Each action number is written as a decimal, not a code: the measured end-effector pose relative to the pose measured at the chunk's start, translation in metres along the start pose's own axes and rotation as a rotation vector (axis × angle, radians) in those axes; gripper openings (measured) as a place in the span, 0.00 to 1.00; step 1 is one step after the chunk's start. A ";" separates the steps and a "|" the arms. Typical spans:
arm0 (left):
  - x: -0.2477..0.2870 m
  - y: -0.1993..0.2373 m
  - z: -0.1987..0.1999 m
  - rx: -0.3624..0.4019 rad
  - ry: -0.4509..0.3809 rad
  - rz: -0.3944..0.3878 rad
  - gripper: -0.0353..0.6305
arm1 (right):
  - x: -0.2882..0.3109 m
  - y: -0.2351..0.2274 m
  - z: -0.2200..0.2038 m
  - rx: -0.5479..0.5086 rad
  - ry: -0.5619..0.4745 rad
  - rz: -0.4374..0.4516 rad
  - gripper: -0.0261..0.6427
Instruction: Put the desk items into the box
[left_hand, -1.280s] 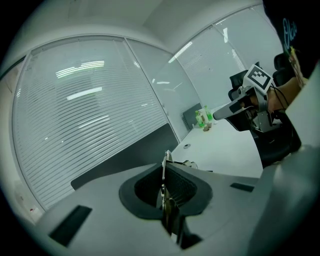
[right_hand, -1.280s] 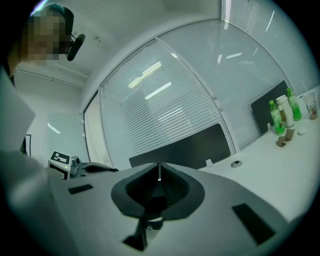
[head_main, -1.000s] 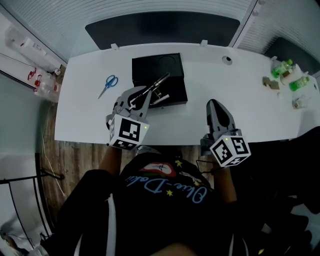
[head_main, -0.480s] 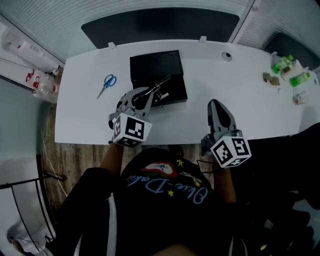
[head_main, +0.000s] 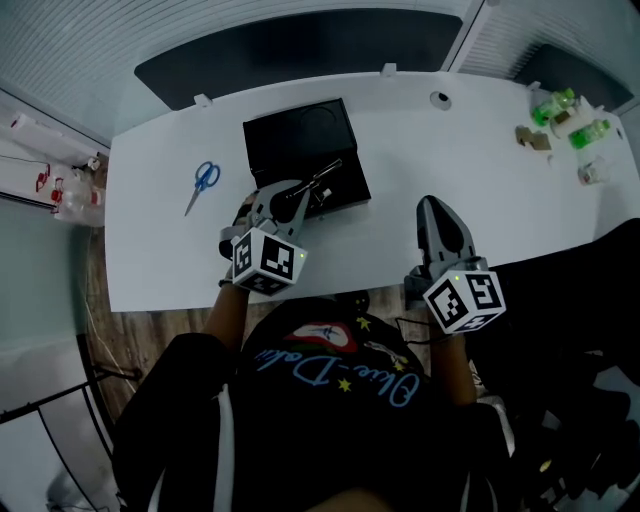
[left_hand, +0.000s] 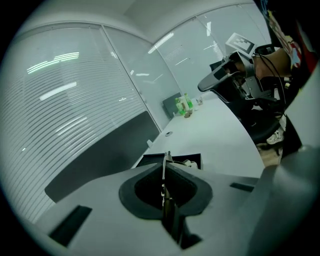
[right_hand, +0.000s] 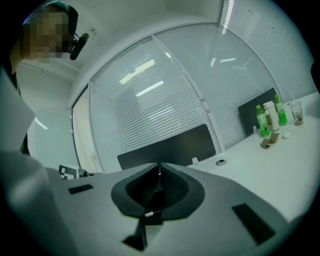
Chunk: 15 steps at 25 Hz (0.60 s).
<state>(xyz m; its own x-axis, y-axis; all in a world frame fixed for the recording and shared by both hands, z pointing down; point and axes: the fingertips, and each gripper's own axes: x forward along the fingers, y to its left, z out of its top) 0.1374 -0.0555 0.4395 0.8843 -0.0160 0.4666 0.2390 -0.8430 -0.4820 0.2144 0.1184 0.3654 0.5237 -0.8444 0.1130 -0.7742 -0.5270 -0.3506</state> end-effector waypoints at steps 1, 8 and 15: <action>0.003 -0.002 -0.001 0.005 0.002 -0.013 0.08 | -0.001 -0.001 0.000 -0.001 0.000 -0.010 0.07; 0.021 -0.016 -0.012 0.078 0.030 -0.069 0.08 | -0.011 -0.007 0.004 -0.009 -0.002 -0.066 0.07; 0.035 -0.020 -0.020 0.081 0.039 -0.092 0.08 | -0.015 -0.011 0.004 0.000 -0.003 -0.102 0.07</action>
<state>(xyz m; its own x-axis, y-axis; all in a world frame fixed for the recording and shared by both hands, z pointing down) 0.1556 -0.0497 0.4804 0.8414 0.0367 0.5391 0.3508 -0.7959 -0.4934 0.2169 0.1374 0.3635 0.6005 -0.7862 0.1457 -0.7169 -0.6101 -0.3374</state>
